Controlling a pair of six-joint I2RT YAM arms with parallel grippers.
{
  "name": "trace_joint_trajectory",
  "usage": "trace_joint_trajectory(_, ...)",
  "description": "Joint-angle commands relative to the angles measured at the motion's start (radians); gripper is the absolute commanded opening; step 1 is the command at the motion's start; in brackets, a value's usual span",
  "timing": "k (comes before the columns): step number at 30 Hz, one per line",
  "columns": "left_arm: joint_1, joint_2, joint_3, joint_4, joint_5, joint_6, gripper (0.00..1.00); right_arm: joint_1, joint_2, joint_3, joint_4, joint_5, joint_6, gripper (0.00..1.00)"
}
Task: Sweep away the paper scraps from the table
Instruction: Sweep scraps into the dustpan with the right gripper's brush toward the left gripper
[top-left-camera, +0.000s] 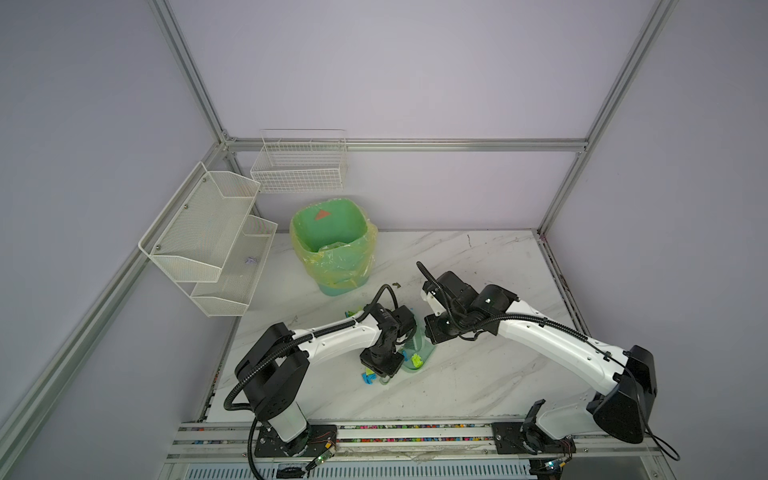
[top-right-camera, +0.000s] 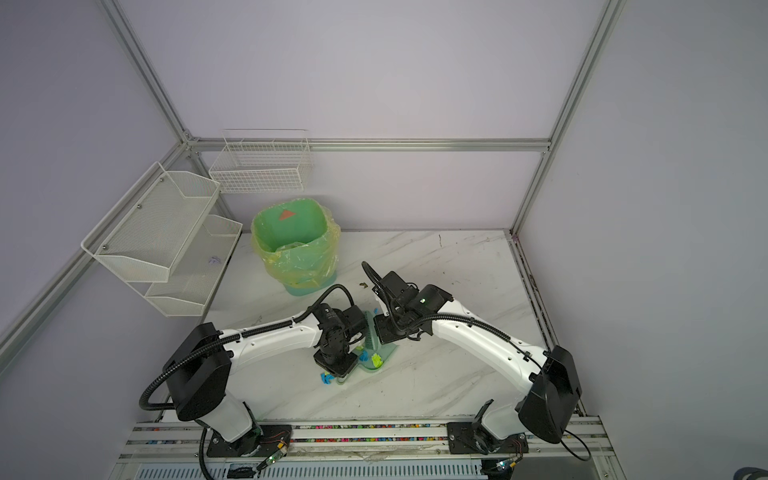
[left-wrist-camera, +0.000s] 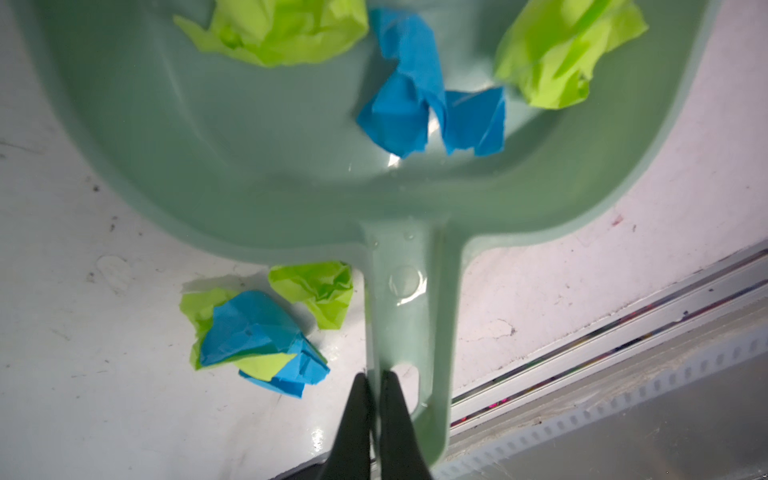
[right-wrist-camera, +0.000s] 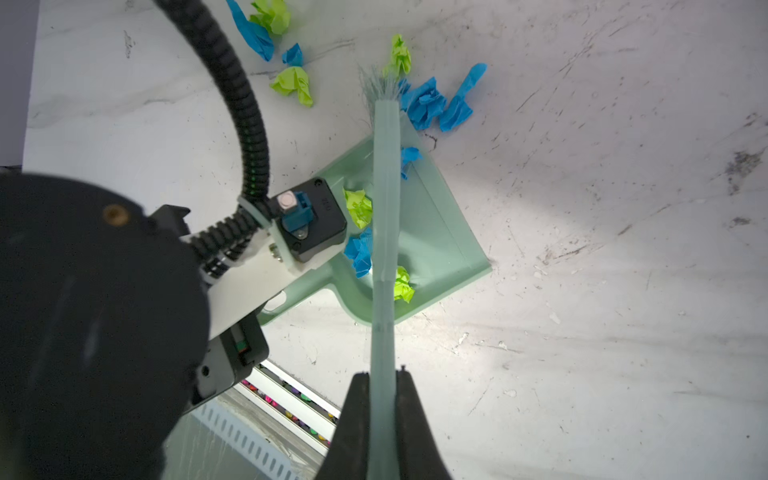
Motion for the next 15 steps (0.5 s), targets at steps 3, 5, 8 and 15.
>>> trace_joint_trajectory(3, -0.003, -0.022, 0.04, 0.011, -0.01, -0.015, 0.0, -0.007, -0.025, 0.064, -0.04, 0.128, 0.075, 0.0)
trace_joint_trajectory(5, -0.003, -0.027, 0.037, 0.011, -0.012, -0.016, 0.0, -0.014, -0.021, 0.077, -0.059, 0.181, 0.087, 0.0)
trace_joint_trajectory(8, -0.004, -0.035, 0.026, 0.026, -0.012, -0.016, 0.0, -0.024, -0.011, 0.098, -0.069, 0.252, 0.098, 0.0)
trace_joint_trajectory(15, -0.005, -0.036, 0.0, 0.045, -0.028, -0.016, 0.0, -0.028, 0.111, 0.138, 0.056, 0.344, 0.032, 0.0)
